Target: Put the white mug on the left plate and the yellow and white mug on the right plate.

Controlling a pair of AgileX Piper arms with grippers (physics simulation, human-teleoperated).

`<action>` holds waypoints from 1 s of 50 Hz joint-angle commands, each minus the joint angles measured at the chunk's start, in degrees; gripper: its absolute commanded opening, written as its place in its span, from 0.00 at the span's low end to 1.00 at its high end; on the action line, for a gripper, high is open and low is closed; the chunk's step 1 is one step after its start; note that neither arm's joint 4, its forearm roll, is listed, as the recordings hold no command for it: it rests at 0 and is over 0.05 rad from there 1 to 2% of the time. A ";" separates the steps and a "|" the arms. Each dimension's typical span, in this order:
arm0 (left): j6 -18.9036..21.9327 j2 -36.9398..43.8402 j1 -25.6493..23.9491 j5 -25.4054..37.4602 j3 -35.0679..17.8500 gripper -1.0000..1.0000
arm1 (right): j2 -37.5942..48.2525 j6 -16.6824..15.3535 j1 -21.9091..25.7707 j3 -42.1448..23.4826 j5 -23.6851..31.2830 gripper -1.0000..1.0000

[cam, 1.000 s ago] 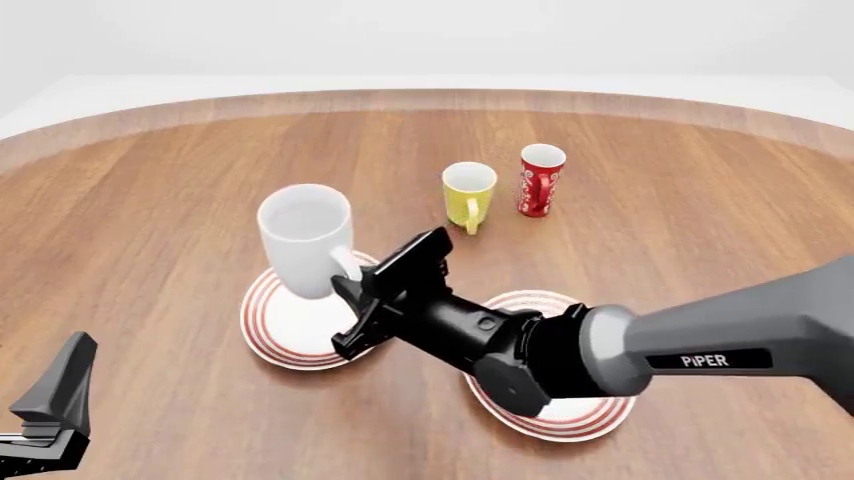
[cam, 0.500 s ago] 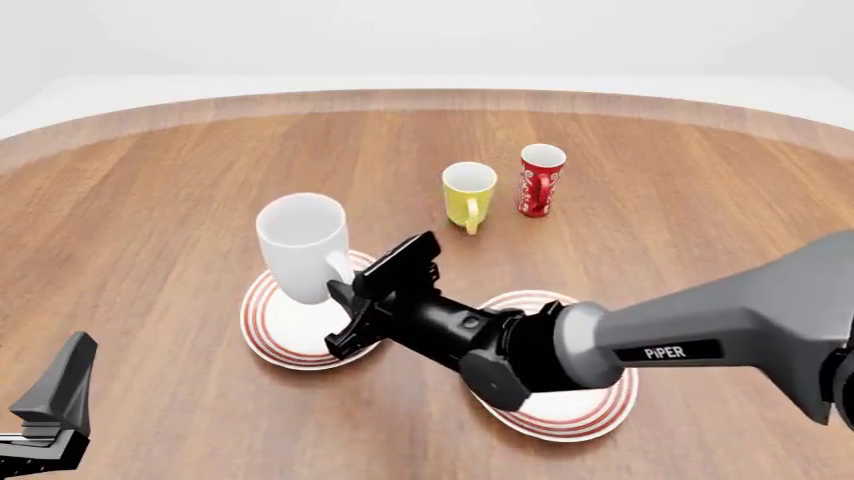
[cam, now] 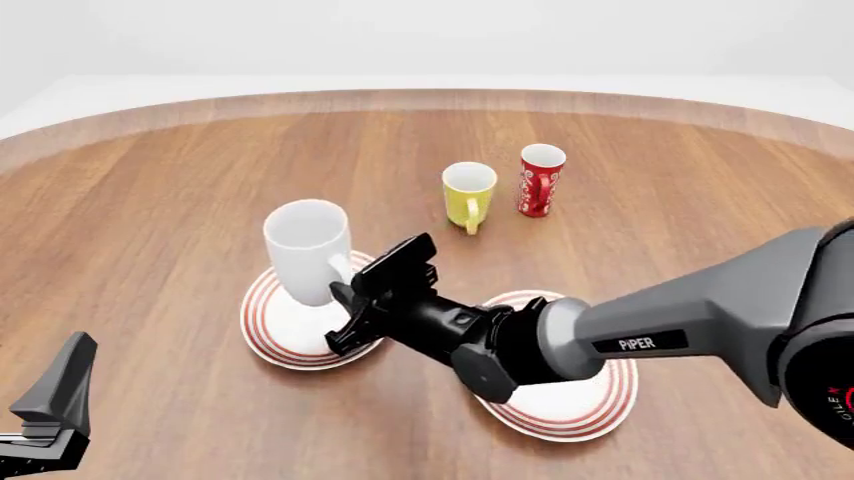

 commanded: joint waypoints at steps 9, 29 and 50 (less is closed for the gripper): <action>0.00 0.00 0.00 0.00 0.00 1.00 | 2.15 1.35 -0.20 -1.89 1.06 0.00; 0.00 0.00 0.00 0.00 0.00 1.00 | 3.74 2.20 -0.21 -3.27 2.06 0.00; 0.00 0.00 0.00 0.00 0.00 1.00 | 5.53 2.69 -0.31 -4.41 2.67 0.00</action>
